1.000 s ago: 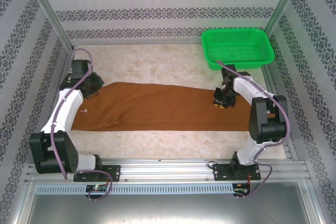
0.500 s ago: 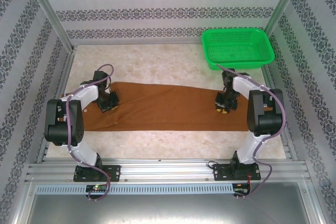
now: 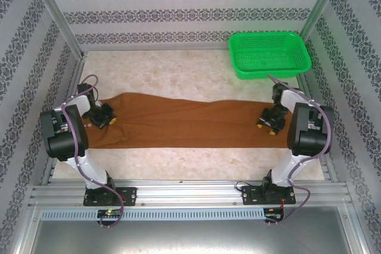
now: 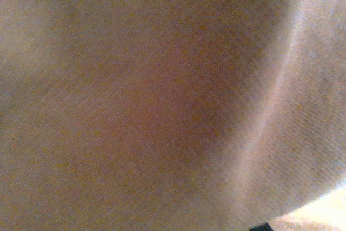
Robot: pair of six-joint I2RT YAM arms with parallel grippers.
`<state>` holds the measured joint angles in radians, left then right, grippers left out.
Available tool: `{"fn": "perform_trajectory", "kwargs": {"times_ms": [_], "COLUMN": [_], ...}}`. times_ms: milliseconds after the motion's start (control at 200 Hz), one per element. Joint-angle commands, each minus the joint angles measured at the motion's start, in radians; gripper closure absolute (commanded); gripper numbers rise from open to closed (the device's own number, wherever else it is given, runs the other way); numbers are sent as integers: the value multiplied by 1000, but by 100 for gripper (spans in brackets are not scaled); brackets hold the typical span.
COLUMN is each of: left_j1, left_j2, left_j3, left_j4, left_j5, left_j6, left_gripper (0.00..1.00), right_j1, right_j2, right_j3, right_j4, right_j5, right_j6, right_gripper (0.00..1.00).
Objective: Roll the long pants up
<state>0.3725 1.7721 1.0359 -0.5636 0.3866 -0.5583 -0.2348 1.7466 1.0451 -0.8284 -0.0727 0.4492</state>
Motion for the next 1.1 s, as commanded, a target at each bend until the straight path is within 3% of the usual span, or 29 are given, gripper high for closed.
{"fn": "perform_trajectory", "kwargs": {"times_ms": [0,90,115,155,570,640,670,699,734,1094], "left_j1": [93,126,131,131,105,104,104,104,103,103], "left_j2": [34,12,13,14,-24,-15,-12,-8,-6,-14], "left_j3": [-21,-47,-44,-41,-76,-80,-79,-76,-74,-75], "left_j4": [47,72,75,80,128,138,142,140,139,143], "left_j5": [-262,-278,-268,-249,-209,-199,-197,-195,-195,-202], "left_j6": [-38,-60,-60,-59,-56,-59,-60,-61,-61,-63], "left_gripper": [100,100,100,100,100,100,100,100,100,100], "right_j1": [-94,-165,-175,-181,-187,-190,-193,-201,-213,-266], "right_j2": [-90,-173,-187,-198,-47,-32,-34,-40,-55,-283], "right_j3": [-58,-102,-109,-115,-99,-89,-91,-92,-96,-11], "right_j4": [39,56,57,66,68,65,65,66,65,-53], "right_j5": [85,72,79,73,55,66,70,75,85,141], "right_j6": [23,34,38,41,37,38,37,38,44,38], "right_gripper": [51,50,43,41,42,53,64,85,100,100]}}
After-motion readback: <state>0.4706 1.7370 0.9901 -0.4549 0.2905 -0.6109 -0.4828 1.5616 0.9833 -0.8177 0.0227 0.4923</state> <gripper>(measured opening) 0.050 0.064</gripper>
